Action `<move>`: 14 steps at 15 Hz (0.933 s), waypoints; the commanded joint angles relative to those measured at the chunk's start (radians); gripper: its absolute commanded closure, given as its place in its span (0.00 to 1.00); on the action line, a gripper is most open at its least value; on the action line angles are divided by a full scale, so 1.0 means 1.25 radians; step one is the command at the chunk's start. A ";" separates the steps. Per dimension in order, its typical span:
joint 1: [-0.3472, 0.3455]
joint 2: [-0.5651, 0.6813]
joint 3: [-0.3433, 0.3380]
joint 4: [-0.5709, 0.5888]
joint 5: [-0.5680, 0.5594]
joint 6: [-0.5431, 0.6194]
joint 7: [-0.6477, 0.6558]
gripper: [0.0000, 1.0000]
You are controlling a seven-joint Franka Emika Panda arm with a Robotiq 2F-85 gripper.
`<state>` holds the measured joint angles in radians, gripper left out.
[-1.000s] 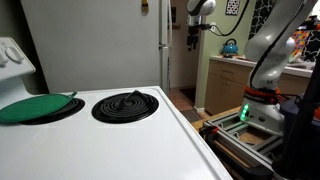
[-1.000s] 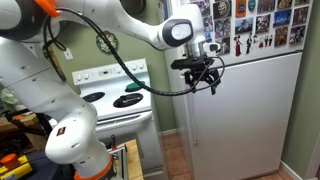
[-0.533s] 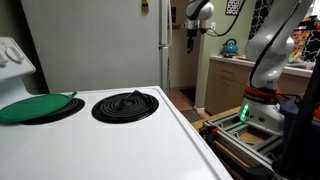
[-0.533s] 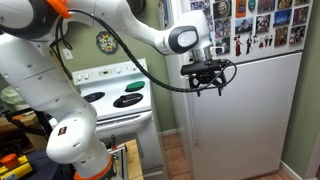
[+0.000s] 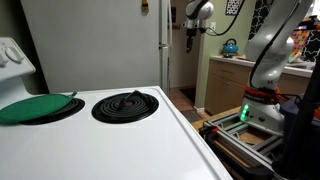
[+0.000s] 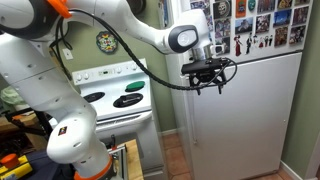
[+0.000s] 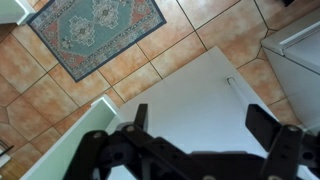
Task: Open the bottom fridge door
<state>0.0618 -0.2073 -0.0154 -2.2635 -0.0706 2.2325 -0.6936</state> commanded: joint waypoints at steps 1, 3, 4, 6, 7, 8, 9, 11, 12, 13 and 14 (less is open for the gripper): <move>0.030 -0.009 -0.024 -0.030 0.096 0.100 -0.160 0.00; 0.046 -0.010 -0.035 -0.042 0.179 0.147 -0.266 0.00; 0.056 -0.009 -0.042 -0.046 0.227 0.162 -0.322 0.00; 0.076 -0.009 -0.054 -0.049 0.327 0.162 -0.442 0.00; 0.083 -0.009 -0.060 -0.048 0.374 0.148 -0.500 0.00; 0.089 -0.009 -0.065 -0.045 0.420 0.131 -0.558 0.00; 0.093 -0.010 -0.072 -0.044 0.471 0.108 -0.616 0.00; 0.093 -0.008 -0.078 -0.037 0.539 0.052 -0.715 0.00; 0.090 -0.006 -0.080 -0.034 0.567 0.019 -0.761 0.00; 0.083 0.000 -0.080 -0.031 0.588 -0.012 -0.800 0.00; 0.075 0.003 -0.079 -0.029 0.604 -0.036 -0.828 0.00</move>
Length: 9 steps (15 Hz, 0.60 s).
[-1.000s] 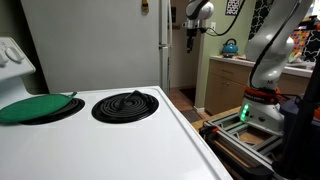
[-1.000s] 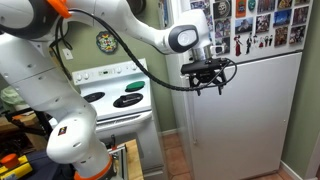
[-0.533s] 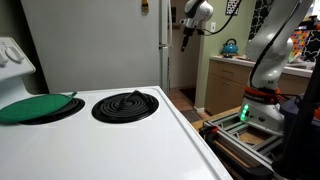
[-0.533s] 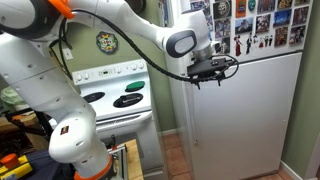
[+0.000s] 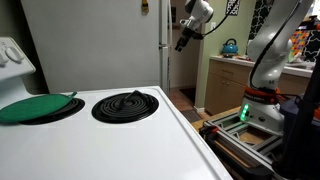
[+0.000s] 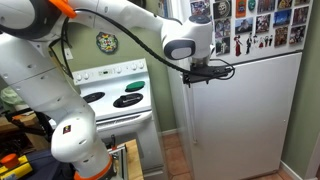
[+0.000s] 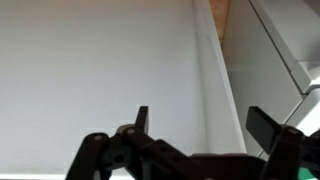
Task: Open the bottom fridge door
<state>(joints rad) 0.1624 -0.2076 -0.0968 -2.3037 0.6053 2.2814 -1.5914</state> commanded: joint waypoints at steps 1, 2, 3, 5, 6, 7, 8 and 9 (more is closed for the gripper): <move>-0.012 0.007 -0.013 0.002 0.079 -0.090 -0.140 0.00; -0.018 0.009 -0.010 0.001 0.088 -0.099 -0.159 0.00; -0.023 0.010 -0.009 -0.001 0.102 -0.106 -0.184 0.00; -0.031 0.011 -0.005 -0.004 0.134 -0.105 -0.228 0.00; -0.034 0.014 -0.004 -0.004 0.149 -0.106 -0.242 0.00; -0.039 0.019 -0.001 -0.003 0.158 -0.106 -0.248 0.00; -0.041 0.024 -0.001 -0.002 0.174 -0.111 -0.264 0.00; -0.044 0.030 0.001 -0.001 0.186 -0.112 -0.270 0.00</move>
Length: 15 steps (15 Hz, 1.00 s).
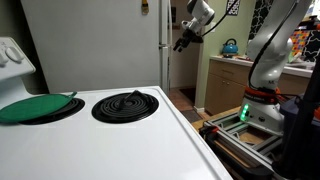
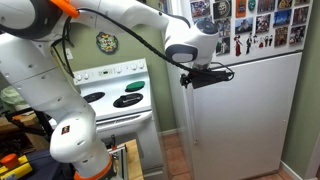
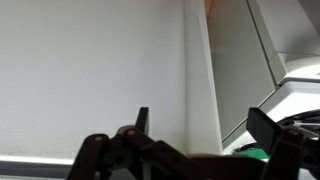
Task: Open the bottom fridge door
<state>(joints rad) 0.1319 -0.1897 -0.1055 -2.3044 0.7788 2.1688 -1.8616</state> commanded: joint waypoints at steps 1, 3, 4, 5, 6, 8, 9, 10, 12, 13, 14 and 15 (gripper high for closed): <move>-0.021 0.020 0.009 0.001 0.063 -0.027 -0.064 0.00; -0.024 0.031 0.013 0.004 0.090 -0.037 -0.081 0.00; -0.027 0.035 0.016 0.005 0.098 -0.040 -0.086 0.00; -0.029 0.037 0.017 0.005 0.109 -0.045 -0.096 0.00; -0.031 0.040 0.020 0.005 0.117 -0.048 -0.106 0.00; -0.034 0.044 0.023 0.007 0.137 -0.063 -0.131 0.00; -0.036 0.046 0.025 0.007 0.149 -0.068 -0.143 0.00; -0.038 0.048 0.027 0.009 0.158 -0.075 -0.152 0.00; -0.041 0.052 0.030 0.011 0.178 -0.082 -0.169 0.00; -0.042 0.054 0.031 0.011 0.186 -0.087 -0.176 0.00; -0.044 0.058 0.033 0.013 0.196 -0.090 -0.182 0.00; -0.046 0.061 0.034 0.014 0.208 -0.095 -0.188 0.00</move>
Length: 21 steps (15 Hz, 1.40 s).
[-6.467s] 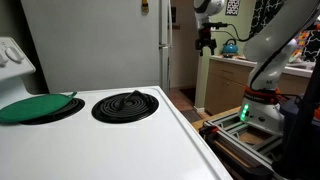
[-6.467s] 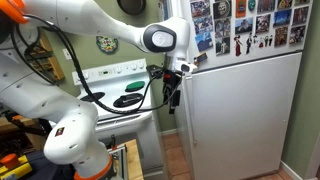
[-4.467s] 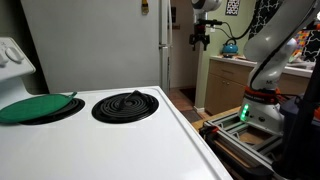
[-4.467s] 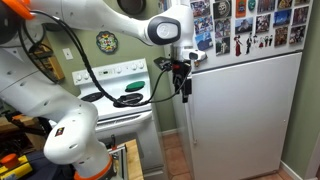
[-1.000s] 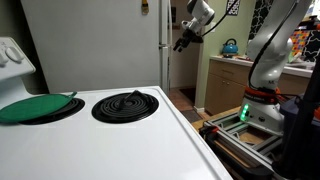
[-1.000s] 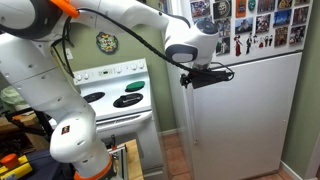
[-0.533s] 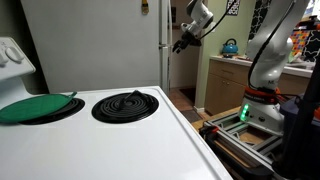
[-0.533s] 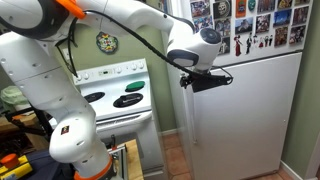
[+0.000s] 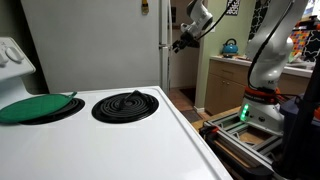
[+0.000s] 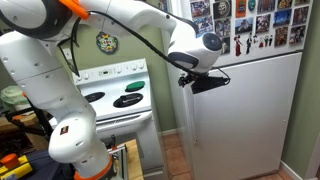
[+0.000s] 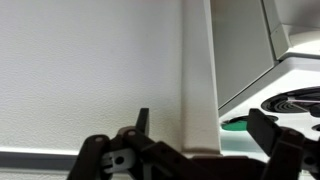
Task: Open the bottom fridge door
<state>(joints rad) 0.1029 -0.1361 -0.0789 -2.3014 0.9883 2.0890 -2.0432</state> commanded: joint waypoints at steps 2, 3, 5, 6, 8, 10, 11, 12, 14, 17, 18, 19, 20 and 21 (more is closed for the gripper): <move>-0.026 0.024 0.014 0.014 0.060 -0.039 -0.053 0.00; -0.027 0.027 0.016 0.015 0.067 -0.041 -0.057 0.03; -0.031 0.032 0.018 0.017 0.082 -0.045 -0.065 0.10; -0.032 0.035 0.019 0.018 0.088 -0.047 -0.068 0.17; -0.036 0.041 0.021 0.022 0.096 -0.055 -0.072 0.34; -0.040 0.045 0.022 0.025 0.103 -0.061 -0.076 0.52; -0.042 0.047 0.023 0.026 0.104 -0.064 -0.076 0.60; -0.043 0.048 0.024 0.027 0.105 -0.068 -0.077 0.68; -0.047 0.050 0.024 0.027 0.103 -0.090 -0.078 0.81; -0.052 0.053 0.026 0.030 0.100 -0.095 -0.077 0.87; -0.053 0.052 0.027 0.029 0.100 -0.093 -0.076 0.87; -0.054 0.049 0.028 0.026 0.090 -0.083 -0.069 0.87; -0.056 0.047 0.027 0.024 0.087 -0.082 -0.064 0.87; -0.060 0.041 0.026 0.019 0.077 -0.077 -0.059 0.87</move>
<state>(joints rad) 0.0569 -0.0870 -0.0561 -2.2760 1.0908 1.9866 -2.1110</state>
